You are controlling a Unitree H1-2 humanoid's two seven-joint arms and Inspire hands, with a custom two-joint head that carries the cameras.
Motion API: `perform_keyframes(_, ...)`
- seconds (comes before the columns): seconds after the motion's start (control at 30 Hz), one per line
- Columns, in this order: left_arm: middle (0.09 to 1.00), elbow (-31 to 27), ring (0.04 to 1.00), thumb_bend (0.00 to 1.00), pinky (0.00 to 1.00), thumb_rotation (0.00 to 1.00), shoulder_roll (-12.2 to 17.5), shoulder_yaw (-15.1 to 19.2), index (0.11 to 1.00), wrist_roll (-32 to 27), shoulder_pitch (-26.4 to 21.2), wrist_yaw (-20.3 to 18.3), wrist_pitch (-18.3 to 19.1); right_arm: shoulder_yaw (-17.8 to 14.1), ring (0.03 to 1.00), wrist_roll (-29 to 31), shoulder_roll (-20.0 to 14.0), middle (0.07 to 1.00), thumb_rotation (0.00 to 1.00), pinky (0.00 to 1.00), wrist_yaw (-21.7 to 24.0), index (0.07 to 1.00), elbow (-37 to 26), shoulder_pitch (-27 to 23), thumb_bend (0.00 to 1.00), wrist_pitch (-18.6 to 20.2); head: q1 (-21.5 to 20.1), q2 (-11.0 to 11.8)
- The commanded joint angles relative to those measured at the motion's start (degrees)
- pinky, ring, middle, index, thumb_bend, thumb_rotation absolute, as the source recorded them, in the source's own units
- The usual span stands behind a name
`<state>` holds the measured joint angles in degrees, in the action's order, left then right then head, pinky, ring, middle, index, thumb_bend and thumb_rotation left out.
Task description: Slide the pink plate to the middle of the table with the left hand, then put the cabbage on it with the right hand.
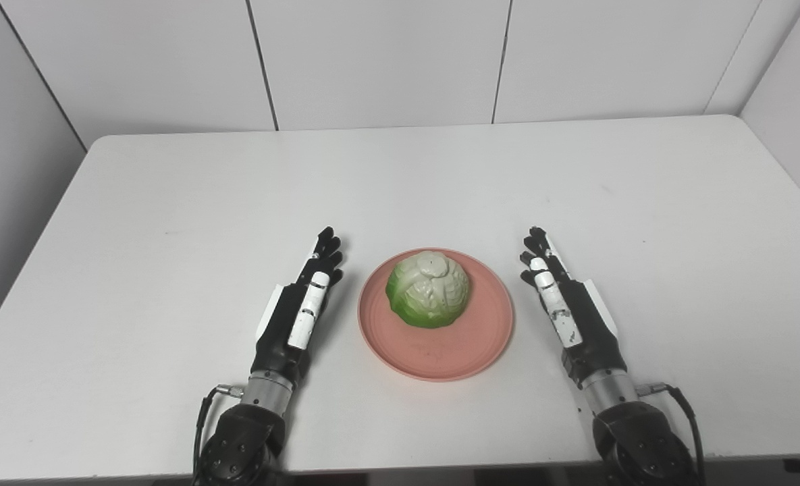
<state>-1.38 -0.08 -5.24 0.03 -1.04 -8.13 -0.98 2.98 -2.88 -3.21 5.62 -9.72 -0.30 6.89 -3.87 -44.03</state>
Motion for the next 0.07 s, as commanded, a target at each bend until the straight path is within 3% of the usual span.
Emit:
perform_keyframes(0.0,0.991,2.4,0.984,0.47,0.97,1.00,1.0,0.5,0.981,-0.7,0.1,-0.2,-0.8,0.1,0.960,0.1,-0.1,0.979,1.00,0.95,-0.1,0.988,-0.7,-1.0,0.25,-2.4,0.0,-0.4)
perform_keyframes(0.03,0.992,2.3,0.983,0.47,0.97,1.00,1.0,0.5,0.981,-0.7,0.1,-0.2,-0.7,0.2,0.960,0.0,-0.2,0.978,1.00,0.95,-0.1,0.986,-0.7,-1.0,0.26,-2.2,0.0,-0.4)
